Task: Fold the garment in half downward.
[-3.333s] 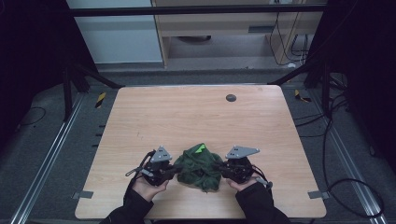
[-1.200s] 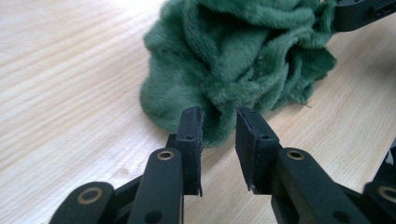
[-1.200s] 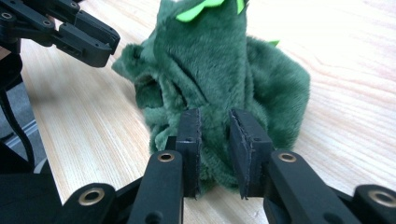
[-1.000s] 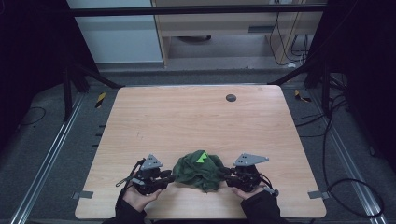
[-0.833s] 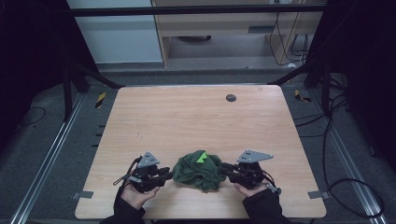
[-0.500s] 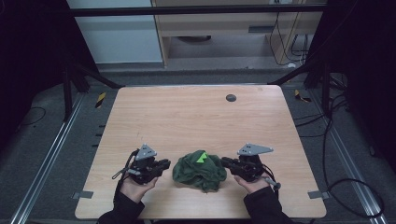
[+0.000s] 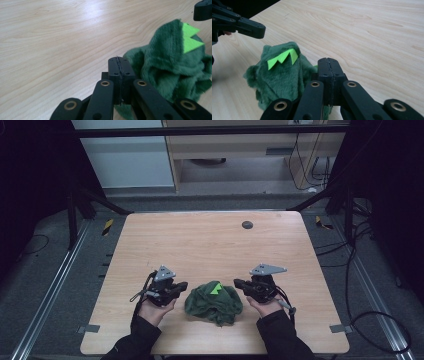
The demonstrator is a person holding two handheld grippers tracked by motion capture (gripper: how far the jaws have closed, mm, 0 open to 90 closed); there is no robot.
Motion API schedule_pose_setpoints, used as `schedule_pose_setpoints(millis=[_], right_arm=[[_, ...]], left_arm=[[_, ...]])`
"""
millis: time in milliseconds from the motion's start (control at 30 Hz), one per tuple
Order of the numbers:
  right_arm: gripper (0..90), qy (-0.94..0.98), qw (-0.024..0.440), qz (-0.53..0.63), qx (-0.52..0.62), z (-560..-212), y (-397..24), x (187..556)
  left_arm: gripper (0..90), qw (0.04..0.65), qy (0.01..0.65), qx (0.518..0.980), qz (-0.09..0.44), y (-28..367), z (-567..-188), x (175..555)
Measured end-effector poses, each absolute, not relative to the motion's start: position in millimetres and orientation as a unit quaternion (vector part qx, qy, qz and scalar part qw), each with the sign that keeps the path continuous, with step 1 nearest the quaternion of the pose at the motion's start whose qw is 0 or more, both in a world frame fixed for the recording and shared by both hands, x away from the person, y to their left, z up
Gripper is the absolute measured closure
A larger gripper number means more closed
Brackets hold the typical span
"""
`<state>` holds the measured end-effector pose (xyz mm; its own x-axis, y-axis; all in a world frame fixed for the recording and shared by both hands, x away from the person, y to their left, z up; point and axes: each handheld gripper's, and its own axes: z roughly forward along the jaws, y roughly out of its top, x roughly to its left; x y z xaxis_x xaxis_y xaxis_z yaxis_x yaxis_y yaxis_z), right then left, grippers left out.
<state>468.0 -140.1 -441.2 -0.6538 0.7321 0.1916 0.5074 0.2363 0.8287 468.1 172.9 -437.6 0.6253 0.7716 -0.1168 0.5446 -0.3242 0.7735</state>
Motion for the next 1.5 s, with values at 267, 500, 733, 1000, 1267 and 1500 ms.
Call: schedule_pose_setpoints(millis=[267,500,733,1000,1267,1500], right_arm=[[90.0,0.779,0.118,0.467,0.4,-446.9,-130.1,479.2],[90.0,0.786,0.106,0.459,0.399,-455.8,-122.6,482.3],[90.0,0.795,0.095,0.456,0.39,-460.0,-116.6,478.5],[90.0,0.799,0.084,0.462,0.375,-457.5,-111.4,470.9],[90.0,0.802,0.082,0.466,0.365,-455.2,-108.7,464.3],[90.0,0.802,0.075,0.469,0.362,-453.5,-109.0,455.5]], left_arm=[[89.9,0.415,0.394,0.809,0.131,159.3,-443.3,481.2],[89.9,0.403,0.387,0.822,0.113,151.5,-455.2,485.0],[89.9,0.405,0.374,0.827,0.104,148.0,-454.7,480.1],[89.8,0.406,0.363,0.832,0.1,146.5,-449.9,471.3],[89.8,0.41,0.355,0.835,0.094,148.5,-445.2,460.7],[89.8,0.414,0.345,0.838,0.086,150.5,-443.6,448.4]])
